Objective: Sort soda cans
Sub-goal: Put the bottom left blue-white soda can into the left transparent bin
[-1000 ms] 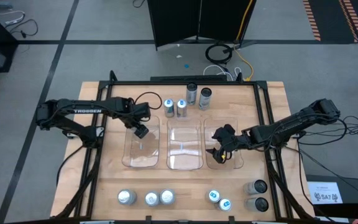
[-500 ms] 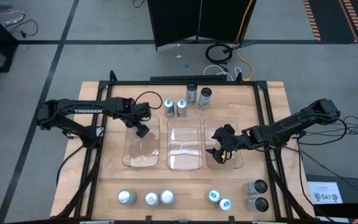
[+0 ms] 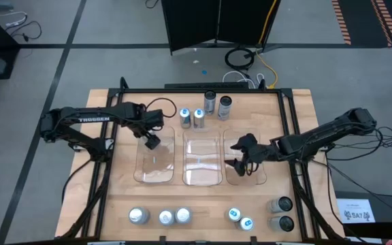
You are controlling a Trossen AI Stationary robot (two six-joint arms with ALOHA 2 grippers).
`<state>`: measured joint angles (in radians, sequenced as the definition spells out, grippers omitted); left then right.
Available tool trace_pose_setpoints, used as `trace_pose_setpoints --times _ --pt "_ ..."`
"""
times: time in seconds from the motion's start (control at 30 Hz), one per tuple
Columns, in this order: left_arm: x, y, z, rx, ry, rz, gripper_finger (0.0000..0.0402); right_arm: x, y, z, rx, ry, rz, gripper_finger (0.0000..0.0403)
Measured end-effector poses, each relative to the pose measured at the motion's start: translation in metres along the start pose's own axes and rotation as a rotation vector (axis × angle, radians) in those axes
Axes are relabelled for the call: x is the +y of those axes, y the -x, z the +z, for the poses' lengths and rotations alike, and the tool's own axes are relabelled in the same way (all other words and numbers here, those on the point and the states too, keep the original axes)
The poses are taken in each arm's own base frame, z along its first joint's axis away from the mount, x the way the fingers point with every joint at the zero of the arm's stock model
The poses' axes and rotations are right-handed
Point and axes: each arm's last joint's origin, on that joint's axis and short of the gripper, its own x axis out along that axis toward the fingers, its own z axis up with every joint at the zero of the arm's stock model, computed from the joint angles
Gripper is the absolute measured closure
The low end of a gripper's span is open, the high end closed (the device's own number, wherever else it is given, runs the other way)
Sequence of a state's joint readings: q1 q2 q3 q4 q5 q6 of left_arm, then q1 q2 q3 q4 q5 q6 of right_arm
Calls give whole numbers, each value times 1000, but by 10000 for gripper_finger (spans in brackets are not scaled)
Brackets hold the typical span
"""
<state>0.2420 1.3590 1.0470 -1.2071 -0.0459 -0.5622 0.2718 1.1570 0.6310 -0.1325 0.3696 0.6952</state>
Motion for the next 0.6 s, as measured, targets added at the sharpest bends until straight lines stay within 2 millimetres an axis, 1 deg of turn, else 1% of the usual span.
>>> trace_pose_setpoints --times 0.13,0.23,0.3,0.43,0.53,0.6 --pt "3 8 -3 8 -2 43 9 8 9 18 -77 10 -24 41" --pt "5 10 -5 -5 -15 77 9 20 16 41 -142 44 -5 41" --pt "7 10 -7 16 -53 92 9 28 19 57 -181 61 3 41" --pt "8 11 -8 32 -54 102 9 41 19 91 -249 122 -34 41" --pt "8 13 -7 -21 -55 109 9 49 14 111 -248 183 -77 41" --pt "8 16 -7 -43 -66 88 9 52 8 122 -237 193 -127 41"
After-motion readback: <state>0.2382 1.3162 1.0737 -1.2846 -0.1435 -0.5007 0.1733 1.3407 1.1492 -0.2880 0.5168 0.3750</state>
